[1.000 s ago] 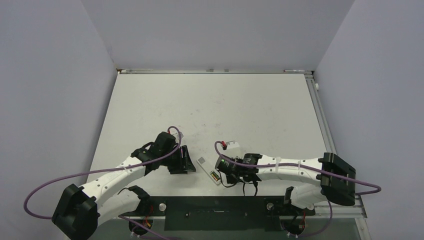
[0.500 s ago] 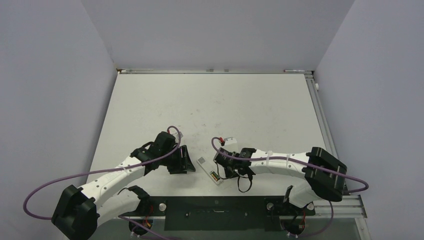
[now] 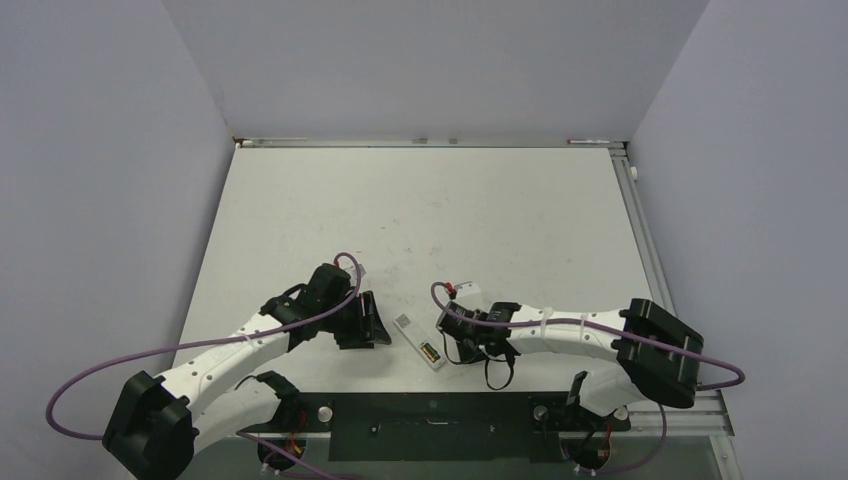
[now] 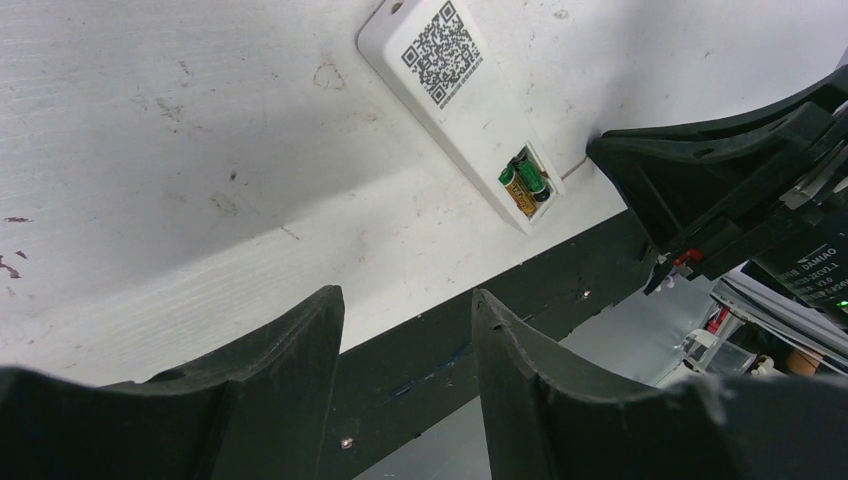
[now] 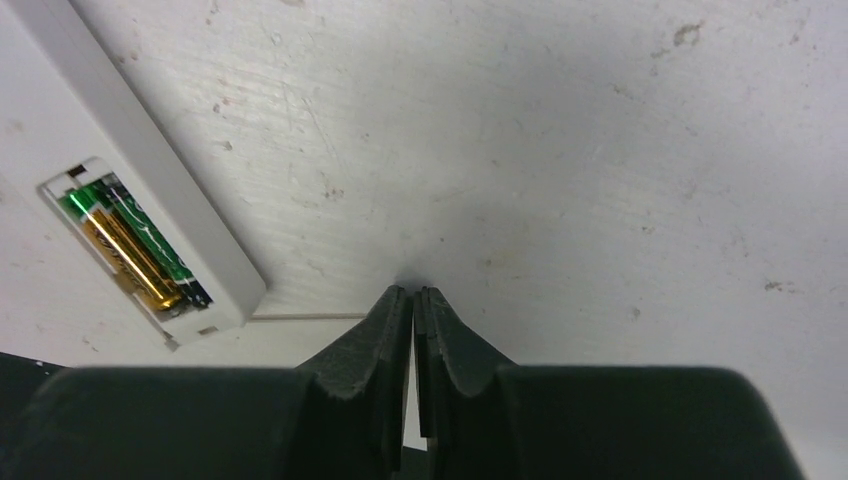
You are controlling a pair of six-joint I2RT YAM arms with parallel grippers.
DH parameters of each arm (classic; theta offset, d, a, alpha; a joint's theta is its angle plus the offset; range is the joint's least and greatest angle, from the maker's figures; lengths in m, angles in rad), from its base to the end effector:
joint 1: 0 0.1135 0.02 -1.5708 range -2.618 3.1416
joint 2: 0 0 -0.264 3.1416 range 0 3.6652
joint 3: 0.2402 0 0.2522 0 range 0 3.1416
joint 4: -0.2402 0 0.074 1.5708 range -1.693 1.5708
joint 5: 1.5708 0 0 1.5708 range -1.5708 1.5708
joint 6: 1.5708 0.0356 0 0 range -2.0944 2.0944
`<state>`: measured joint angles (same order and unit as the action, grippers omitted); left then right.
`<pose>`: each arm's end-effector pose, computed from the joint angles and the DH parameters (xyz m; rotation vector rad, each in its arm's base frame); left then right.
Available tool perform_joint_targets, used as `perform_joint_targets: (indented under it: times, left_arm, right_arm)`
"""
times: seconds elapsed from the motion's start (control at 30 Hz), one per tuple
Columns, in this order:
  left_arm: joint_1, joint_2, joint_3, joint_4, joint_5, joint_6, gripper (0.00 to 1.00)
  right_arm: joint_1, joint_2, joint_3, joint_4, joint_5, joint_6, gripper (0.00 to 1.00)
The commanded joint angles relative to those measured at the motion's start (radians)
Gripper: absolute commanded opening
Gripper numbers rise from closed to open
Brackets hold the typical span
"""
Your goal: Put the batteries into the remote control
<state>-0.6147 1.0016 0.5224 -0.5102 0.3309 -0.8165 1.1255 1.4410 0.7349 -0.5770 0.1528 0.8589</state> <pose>0.1419 -0.1143 0.1862 -0.1417 2.7773 -0.8952 0.1092 0.2162 0.1573 -0.3473 2.8276 0.2262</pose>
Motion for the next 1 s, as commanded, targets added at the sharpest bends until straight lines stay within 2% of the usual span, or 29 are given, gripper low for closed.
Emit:
perform_joint_targets:
  times: [0.0, 0.33, 0.53, 0.6, 0.67, 0.73, 0.97]
  left_arm:
    - [-0.010, -0.007, 0.011, 0.030, 0.022, -0.020, 0.47]
    - [-0.056, 0.018, 0.025, 0.058, 0.005, -0.049, 0.47]
    - [-0.083, 0.016, 0.024, 0.067, -0.011, -0.064, 0.47]
    - [-0.085, 0.013, 0.021, 0.068, -0.016, -0.067, 0.47]
    - [-0.086, 0.008, 0.017, 0.067, -0.017, -0.069, 0.47]
    - [-0.086, 0.002, 0.015, 0.062, -0.022, -0.068, 0.47]
    - [-0.086, -0.043, 0.006, 0.029, -0.042, -0.067, 0.49]
  right_arm:
    - [0.012, -0.060, -0.043, -0.028, -0.005, 0.023, 0.09]
    - [0.113, -0.146, -0.049, -0.045, -0.031, 0.047, 0.09]
    - [0.141, -0.178, 0.020, -0.104, 0.014, 0.019, 0.10]
    - [0.138, -0.187, 0.047, -0.114, 0.026, -0.018, 0.20]
    - [0.135, -0.183, 0.074, -0.119, 0.026, -0.077, 0.34]
    - [0.131, -0.174, 0.096, -0.109, 0.004, -0.140, 0.42]
    - [0.124, -0.129, 0.113, -0.046, -0.114, -0.306, 0.56]
